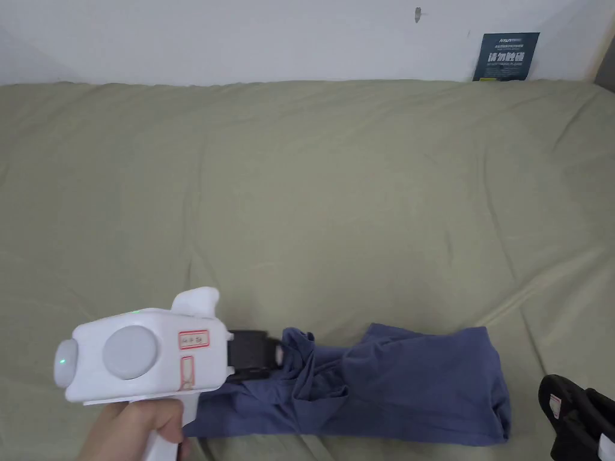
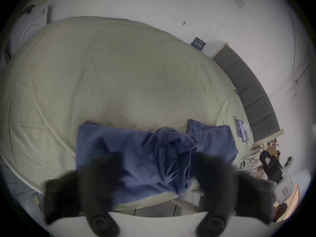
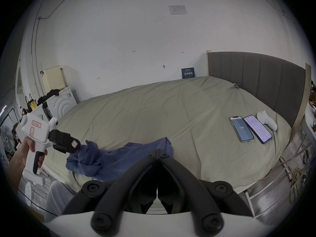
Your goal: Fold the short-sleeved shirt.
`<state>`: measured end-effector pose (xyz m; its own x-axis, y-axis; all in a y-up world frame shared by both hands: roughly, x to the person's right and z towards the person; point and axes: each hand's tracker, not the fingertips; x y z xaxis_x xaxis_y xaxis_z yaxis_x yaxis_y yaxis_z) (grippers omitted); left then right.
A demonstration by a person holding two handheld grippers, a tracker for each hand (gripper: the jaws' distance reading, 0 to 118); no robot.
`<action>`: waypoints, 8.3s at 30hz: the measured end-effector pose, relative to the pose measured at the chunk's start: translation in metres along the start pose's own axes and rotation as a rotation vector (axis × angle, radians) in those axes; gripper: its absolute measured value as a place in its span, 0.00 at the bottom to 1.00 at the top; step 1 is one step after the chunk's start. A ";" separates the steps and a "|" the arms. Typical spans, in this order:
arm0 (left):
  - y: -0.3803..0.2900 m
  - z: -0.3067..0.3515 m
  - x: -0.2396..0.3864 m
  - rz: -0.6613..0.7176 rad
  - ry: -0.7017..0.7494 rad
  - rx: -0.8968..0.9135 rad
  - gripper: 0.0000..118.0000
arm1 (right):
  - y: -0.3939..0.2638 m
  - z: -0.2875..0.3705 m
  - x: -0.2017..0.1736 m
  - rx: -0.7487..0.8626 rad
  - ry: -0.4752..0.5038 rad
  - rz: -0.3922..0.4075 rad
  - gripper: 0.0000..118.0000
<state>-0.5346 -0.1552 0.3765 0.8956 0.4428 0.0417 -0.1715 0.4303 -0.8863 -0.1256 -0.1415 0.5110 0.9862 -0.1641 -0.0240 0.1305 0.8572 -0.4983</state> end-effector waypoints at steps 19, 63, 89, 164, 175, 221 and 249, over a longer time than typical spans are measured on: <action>-0.001 -0.085 0.041 -0.013 -0.093 -0.149 0.00 | -0.001 -0.010 0.000 -0.052 0.005 0.012 0.00; -0.003 0.052 -0.148 0.379 -0.208 0.055 0.13 | 0.011 -0.018 -0.040 -0.070 0.065 0.117 0.00; 0.005 -0.042 0.089 -0.169 0.392 -0.093 0.13 | 0.013 0.000 -0.024 0.034 0.011 0.147 0.00; 0.006 -0.060 -0.109 0.208 -0.420 -0.148 0.58 | -0.033 -0.239 -0.089 -0.671 0.742 -0.425 0.00; 0.041 0.013 -0.163 0.134 -0.270 -0.070 0.26 | 0.013 -0.186 -0.096 -0.525 0.667 -0.238 0.01; 0.074 0.154 -0.049 -0.153 0.299 0.564 0.00 | 0.111 -0.073 -0.047 -0.039 0.282 -0.058 0.00; 0.004 0.148 0.138 -0.372 0.357 0.914 0.00 | 0.152 0.015 -0.056 0.377 -0.041 0.199 0.01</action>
<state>-0.4726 0.0236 0.4473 0.9990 -0.0335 -0.0302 0.0285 0.9877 -0.1537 -0.1595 0.0049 0.4498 0.9982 0.0354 -0.0489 -0.0418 0.9899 -0.1354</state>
